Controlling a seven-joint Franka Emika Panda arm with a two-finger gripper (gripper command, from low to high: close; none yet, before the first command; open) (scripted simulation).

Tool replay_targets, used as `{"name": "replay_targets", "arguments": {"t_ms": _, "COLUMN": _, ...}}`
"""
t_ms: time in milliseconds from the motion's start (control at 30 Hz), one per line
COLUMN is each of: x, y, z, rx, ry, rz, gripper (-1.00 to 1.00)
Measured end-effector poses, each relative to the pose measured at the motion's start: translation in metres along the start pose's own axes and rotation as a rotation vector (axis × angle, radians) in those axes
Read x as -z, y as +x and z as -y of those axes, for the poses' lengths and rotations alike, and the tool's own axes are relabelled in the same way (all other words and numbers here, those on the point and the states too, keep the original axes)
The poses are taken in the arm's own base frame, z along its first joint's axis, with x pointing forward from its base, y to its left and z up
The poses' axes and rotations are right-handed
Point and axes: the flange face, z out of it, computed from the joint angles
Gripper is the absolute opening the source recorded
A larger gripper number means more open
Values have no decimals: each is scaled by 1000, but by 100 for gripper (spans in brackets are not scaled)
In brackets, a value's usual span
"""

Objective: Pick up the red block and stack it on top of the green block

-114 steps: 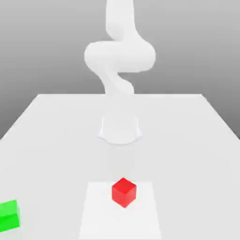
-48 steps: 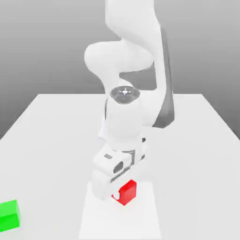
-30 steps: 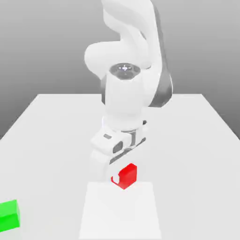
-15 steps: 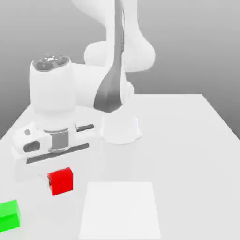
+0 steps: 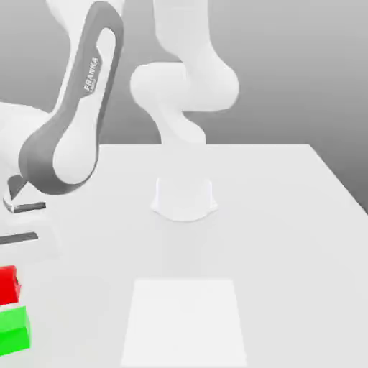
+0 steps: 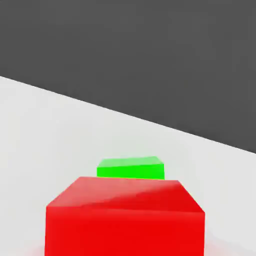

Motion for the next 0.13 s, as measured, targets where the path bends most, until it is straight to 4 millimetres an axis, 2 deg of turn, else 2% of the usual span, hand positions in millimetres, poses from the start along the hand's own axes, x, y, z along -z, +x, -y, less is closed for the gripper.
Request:
{"name": "replay_targets", "arguments": {"t_ms": 33, "x": -8, "y": 0, "z": 0, "rx": -1, "ry": 0, "rz": 1, "gripper": 100}}
{"name": "replay_targets", "arguments": {"t_ms": 133, "x": -8, "y": 0, "z": 0, "rx": -1, "ry": 0, "rz": 1, "gripper": 100}}
